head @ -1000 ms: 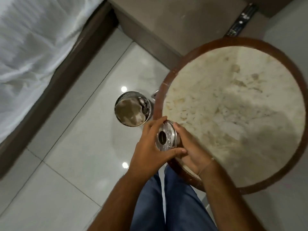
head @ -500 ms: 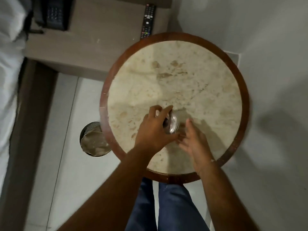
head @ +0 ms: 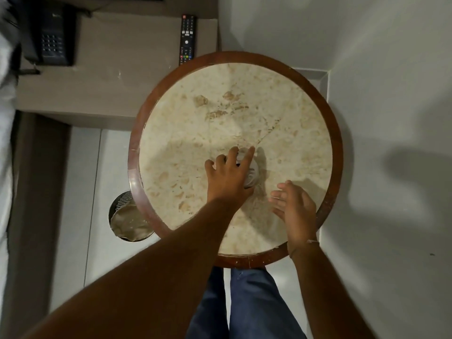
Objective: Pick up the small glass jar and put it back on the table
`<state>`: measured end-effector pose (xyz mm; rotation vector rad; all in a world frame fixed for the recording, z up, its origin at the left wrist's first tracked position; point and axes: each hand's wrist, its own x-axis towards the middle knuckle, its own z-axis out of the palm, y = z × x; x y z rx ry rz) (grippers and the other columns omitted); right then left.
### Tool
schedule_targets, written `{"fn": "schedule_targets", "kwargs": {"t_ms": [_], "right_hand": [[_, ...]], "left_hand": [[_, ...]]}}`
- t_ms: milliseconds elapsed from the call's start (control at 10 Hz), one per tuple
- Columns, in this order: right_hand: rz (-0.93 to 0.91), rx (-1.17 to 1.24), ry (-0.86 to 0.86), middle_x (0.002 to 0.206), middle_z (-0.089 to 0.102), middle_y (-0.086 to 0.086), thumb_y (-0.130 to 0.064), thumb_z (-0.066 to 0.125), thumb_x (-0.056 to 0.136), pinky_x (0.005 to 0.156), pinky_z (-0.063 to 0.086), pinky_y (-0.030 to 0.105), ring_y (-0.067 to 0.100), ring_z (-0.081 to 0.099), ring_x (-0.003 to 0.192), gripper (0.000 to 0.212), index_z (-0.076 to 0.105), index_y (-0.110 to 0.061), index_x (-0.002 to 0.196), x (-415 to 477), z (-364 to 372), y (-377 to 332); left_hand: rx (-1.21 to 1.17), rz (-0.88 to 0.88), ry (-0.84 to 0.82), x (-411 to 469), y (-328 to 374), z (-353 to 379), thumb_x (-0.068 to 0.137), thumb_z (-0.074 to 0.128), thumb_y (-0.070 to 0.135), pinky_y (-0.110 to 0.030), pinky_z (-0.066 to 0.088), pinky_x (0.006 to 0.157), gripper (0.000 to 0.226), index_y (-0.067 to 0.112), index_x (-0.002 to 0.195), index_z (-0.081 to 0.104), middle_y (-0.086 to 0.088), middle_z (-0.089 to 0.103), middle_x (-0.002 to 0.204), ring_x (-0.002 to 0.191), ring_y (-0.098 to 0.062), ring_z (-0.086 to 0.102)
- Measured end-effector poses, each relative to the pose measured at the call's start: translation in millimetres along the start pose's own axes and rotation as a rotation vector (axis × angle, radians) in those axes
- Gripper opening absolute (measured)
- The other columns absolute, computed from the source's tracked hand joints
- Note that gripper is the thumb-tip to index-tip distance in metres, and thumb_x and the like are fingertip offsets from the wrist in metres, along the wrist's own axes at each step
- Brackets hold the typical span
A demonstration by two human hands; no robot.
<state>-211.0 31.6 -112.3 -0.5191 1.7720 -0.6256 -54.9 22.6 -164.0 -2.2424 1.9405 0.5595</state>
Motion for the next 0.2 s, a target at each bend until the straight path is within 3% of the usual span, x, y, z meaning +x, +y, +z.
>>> {"fn": "schedule_targets", "kwargs": {"t_ms": [200], "right_hand": [[-0.310, -0.297, -0.057, 0.100, 0.079, -0.005, -0.028, 0.064, 0.111, 0.090, 0.059, 0.029, 0.000, 0.071, 0.091, 0.019, 0.077, -0.024, 0.098, 15.1, 23.8, -14.4]], "left_hand": [[-0.004, -0.018, -0.038, -3.3, -1.2, 3.2, 0.082, 0.078, 0.066, -0.070, 0.035, 0.112, 0.117, 0.034, 0.172, 0.011, -0.011, 0.039, 0.165, 0.142, -0.040, 0.047]]}}
